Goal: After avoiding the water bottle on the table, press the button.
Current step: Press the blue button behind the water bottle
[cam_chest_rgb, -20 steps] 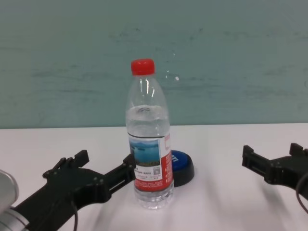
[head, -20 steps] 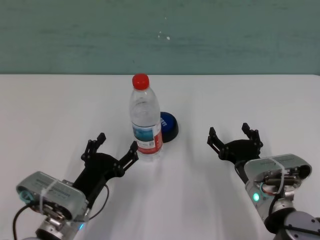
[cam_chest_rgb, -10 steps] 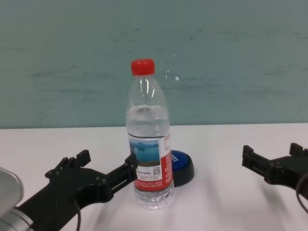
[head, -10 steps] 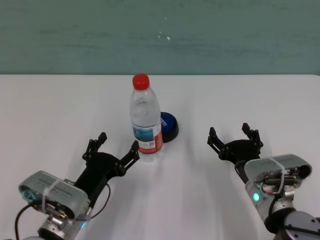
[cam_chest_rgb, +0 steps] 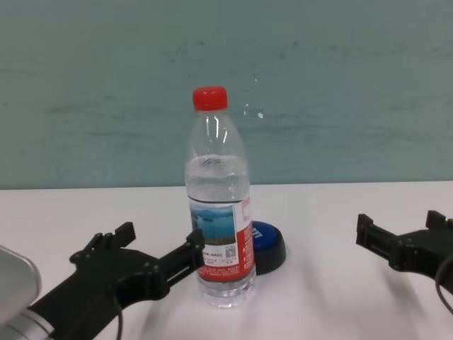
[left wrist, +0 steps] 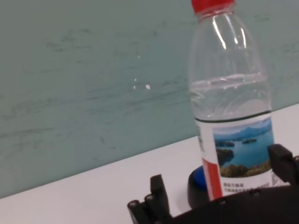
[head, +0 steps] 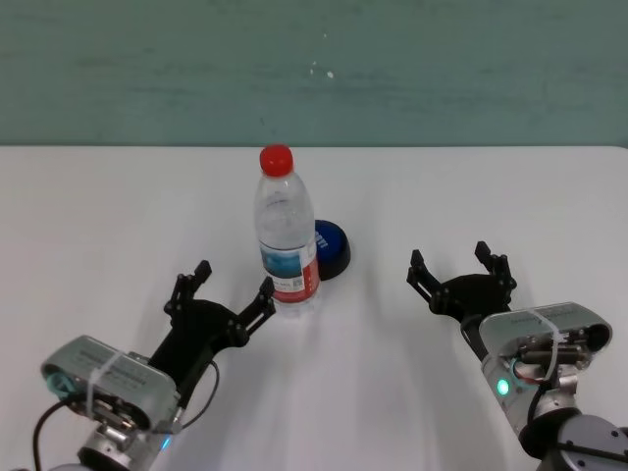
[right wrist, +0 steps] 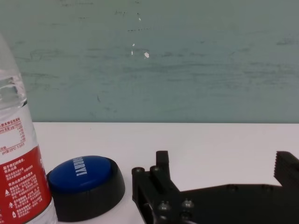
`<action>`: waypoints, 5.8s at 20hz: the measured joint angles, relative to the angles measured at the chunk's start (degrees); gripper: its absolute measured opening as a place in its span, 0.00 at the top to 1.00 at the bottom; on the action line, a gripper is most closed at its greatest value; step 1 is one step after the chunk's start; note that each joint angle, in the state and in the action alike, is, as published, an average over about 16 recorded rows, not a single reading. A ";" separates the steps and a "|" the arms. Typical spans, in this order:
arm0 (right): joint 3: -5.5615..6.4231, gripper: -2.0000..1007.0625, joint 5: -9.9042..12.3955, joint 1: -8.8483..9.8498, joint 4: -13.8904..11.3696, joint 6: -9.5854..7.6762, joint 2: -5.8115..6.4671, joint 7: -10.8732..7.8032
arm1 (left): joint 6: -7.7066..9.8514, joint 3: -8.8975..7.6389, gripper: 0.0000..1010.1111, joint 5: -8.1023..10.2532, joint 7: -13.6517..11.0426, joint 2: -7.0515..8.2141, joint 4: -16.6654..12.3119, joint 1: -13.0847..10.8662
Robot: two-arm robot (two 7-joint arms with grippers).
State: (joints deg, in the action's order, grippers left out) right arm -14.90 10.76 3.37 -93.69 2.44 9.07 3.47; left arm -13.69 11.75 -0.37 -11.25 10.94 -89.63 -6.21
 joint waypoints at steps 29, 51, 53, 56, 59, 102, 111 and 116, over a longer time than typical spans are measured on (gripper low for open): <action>0.00 0.00 0.00 0.00 0.00 0.00 0.00 0.00 | 1.47 -3.18 0.00 1.79 0.14 1.04 0.71 -0.17; 0.00 0.00 0.00 0.00 0.00 0.00 0.00 0.00 | 0.47 -5.48 0.00 1.34 0.83 -0.15 7.03 6.39; 0.00 0.00 0.00 0.00 0.00 0.00 0.00 0.00 | 0.29 -5.44 0.00 1.41 0.62 -0.21 7.96 7.35; 0.00 0.00 0.00 0.00 0.00 0.00 0.00 0.00 | 0.02 -5.32 0.00 1.55 0.27 -0.29 9.46 8.86; 0.00 0.00 0.00 0.00 0.00 0.00 0.00 0.00 | -0.14 -5.17 0.00 1.72 -0.01 -0.38 10.91 10.33; 0.00 0.00 0.00 0.00 0.00 0.00 0.00 0.00 | -1.47 -2.96 0.00 2.54 -1.93 -0.73 20.89 20.26; 0.00 0.00 0.00 0.00 0.00 0.00 0.00 0.00 | -1.84 -1.95 0.00 2.18 -2.11 -1.14 22.21 21.56; 0.00 0.00 0.00 0.00 0.00 0.00 0.00 0.00 | -2.05 -1.42 0.00 1.81 -1.86 -1.48 22.27 21.77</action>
State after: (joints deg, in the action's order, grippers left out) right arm -14.90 10.76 3.37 -93.69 2.44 9.07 3.47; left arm -15.74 10.33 1.45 -13.11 9.47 -67.37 15.56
